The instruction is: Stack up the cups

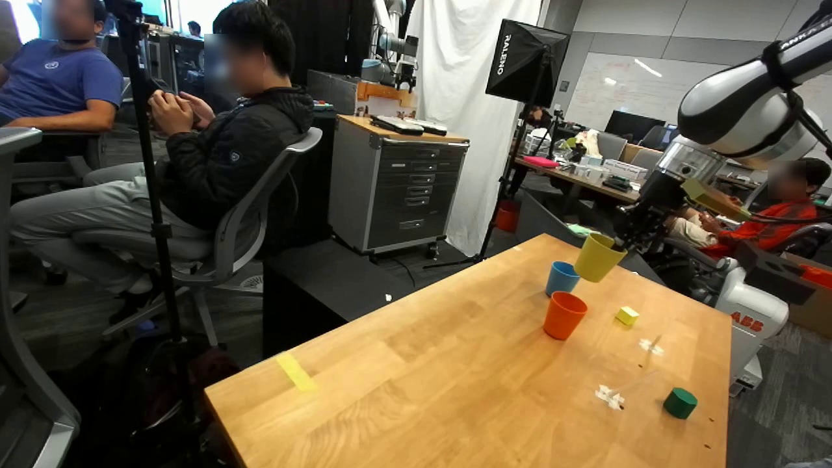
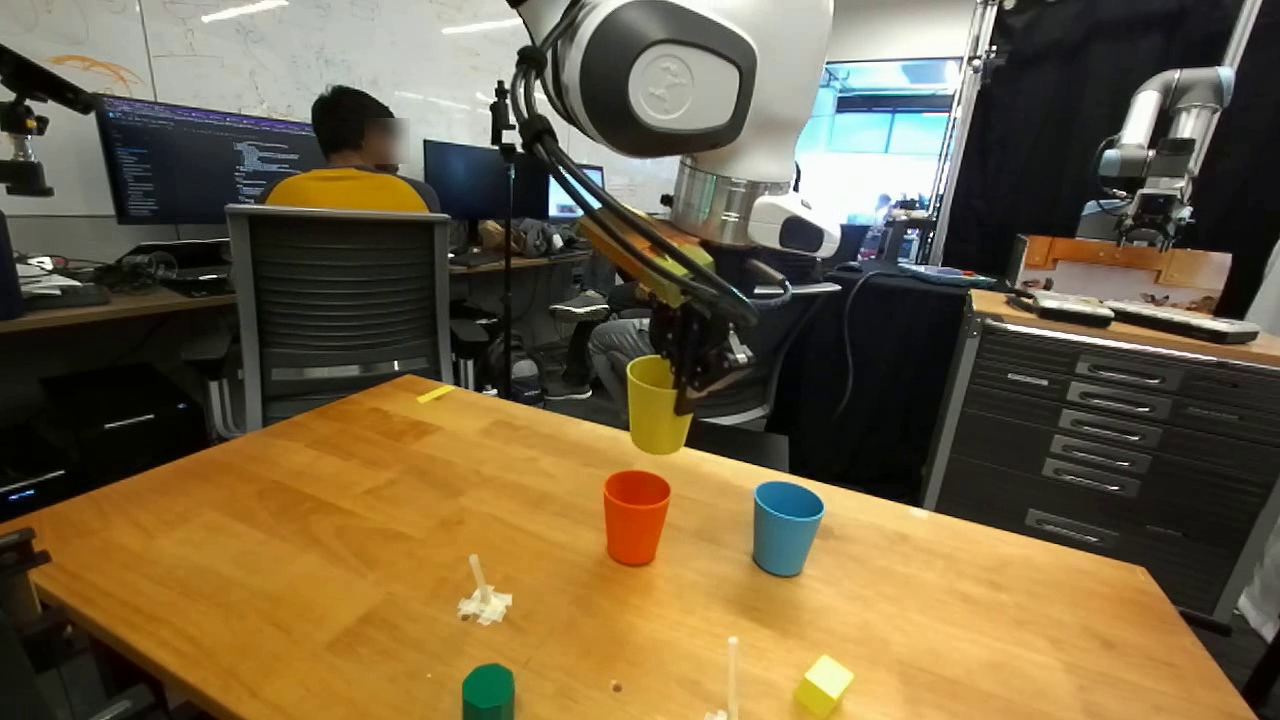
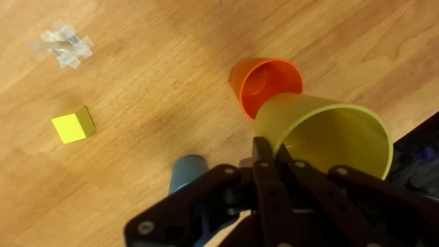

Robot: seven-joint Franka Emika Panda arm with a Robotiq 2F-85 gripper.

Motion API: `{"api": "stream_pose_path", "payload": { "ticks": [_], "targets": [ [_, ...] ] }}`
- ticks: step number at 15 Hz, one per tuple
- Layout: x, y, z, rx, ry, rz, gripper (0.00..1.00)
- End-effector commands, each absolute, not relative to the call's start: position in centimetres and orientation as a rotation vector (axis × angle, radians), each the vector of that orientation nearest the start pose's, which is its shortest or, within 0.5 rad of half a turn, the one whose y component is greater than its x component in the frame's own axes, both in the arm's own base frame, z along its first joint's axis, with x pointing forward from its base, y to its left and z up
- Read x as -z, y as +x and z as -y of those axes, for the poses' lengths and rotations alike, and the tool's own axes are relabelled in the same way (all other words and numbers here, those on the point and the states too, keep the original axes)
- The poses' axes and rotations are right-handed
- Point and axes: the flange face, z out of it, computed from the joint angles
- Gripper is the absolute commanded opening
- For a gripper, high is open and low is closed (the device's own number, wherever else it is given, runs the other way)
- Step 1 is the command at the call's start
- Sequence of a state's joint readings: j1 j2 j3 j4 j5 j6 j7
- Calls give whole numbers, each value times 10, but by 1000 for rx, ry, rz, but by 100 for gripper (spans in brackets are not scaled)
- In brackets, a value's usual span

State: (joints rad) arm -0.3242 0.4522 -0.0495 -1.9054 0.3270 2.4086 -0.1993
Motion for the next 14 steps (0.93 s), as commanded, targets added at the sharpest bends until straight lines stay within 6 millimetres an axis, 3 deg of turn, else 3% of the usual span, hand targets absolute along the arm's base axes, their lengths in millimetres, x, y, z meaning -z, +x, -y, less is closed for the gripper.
{"api": "stream_pose_path", "payload": {
  "ticks": [1, 9, 14],
  "targets": [
    [-259, 604, 229, 99, -2924, -618, 2],
    [-249, 615, 198, 85, -2940, -528, 2],
    [-237, 617, 203, 76, -2953, -526, 2]
  ]
}}
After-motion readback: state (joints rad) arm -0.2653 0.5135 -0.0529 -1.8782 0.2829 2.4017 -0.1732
